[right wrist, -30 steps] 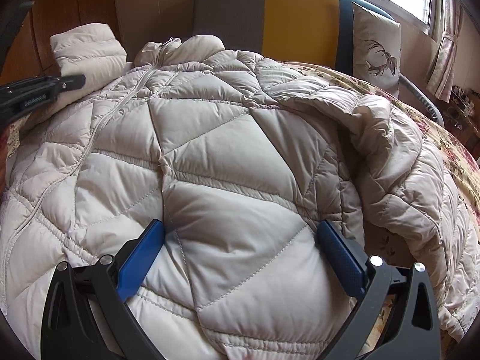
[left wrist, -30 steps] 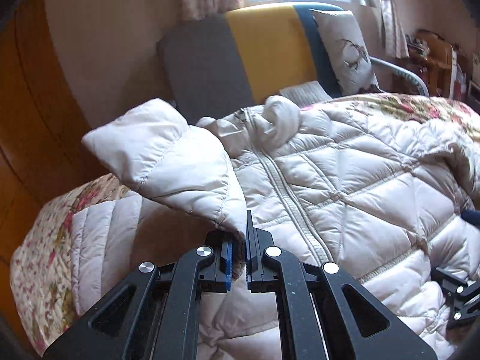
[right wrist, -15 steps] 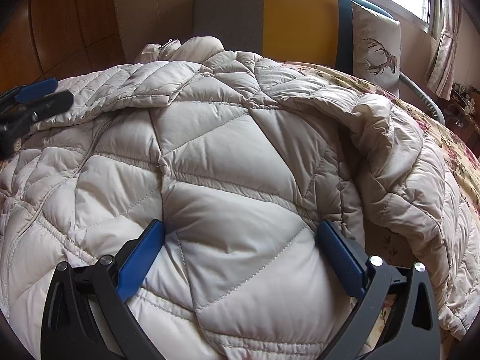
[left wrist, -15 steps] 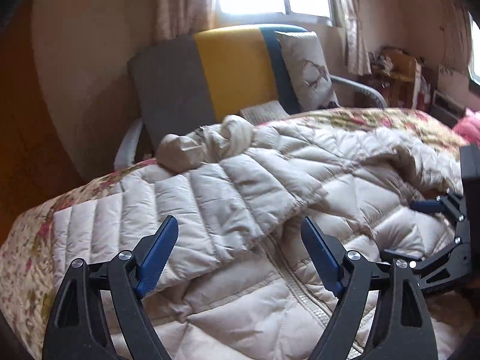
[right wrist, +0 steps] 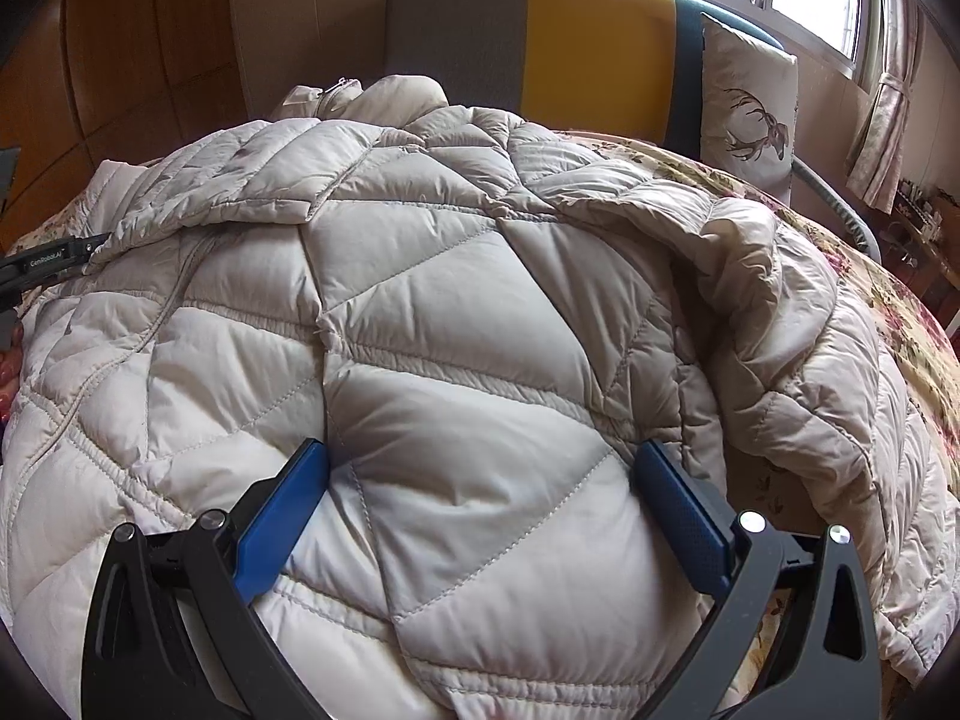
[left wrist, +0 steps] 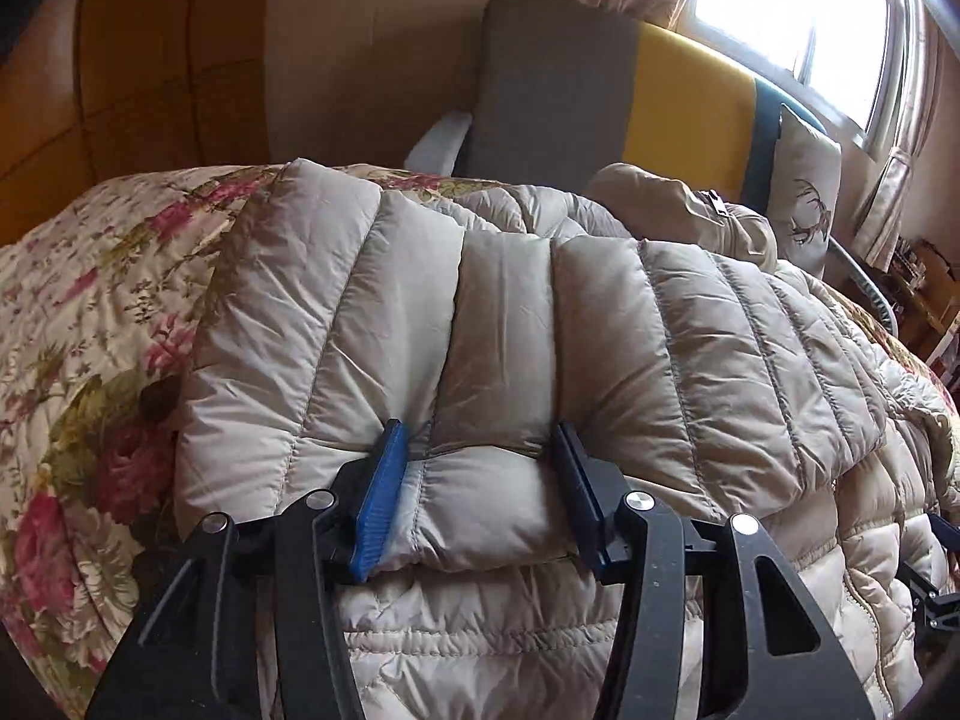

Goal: Fold large clothes

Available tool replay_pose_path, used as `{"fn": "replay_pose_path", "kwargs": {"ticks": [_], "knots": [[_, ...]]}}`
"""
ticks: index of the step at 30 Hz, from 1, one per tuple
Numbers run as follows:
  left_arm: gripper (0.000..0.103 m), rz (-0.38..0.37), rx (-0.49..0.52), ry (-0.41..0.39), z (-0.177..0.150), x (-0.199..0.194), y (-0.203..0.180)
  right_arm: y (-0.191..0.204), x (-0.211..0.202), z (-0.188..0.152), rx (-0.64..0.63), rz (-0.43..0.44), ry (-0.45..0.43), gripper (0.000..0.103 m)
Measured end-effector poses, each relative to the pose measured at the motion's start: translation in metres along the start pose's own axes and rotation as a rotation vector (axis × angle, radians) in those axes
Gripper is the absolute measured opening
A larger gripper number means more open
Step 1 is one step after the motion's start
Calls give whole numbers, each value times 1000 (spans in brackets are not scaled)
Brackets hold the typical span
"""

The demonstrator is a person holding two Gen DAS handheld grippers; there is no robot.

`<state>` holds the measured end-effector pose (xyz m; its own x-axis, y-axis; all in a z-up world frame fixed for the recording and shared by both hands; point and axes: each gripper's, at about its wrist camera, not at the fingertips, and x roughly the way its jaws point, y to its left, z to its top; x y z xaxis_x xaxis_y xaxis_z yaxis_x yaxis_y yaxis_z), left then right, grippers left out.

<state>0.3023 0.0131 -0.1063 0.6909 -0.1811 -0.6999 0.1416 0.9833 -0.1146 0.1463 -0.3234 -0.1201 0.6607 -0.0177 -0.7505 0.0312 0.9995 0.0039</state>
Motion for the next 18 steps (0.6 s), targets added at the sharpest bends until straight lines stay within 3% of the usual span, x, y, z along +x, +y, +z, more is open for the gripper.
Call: {"fn": "replay_pose_path", "kwargs": {"ticks": [3,7,9,12,17,18], "knots": [[50,-5,5,-13,-3,-2,1,1,-2,0,-4,-14,2,101],[53,-85,-27,-48,-10,-24,11,13,-19,11,-58,-42,-26,101],[67,-114,-37,-80,-9,-34,9,16,-30,27,-29,15,-61,101],[74,-106,-38,-140,-10,-47,7,21,-27,59,62,65,-65,101],[75,-59,-62,-187,-13,-57,10,36,9,101,151,53,-58,101],[81,-57,-68,-201,-14,-59,11,40,19,106,143,33,-42,101]]}}
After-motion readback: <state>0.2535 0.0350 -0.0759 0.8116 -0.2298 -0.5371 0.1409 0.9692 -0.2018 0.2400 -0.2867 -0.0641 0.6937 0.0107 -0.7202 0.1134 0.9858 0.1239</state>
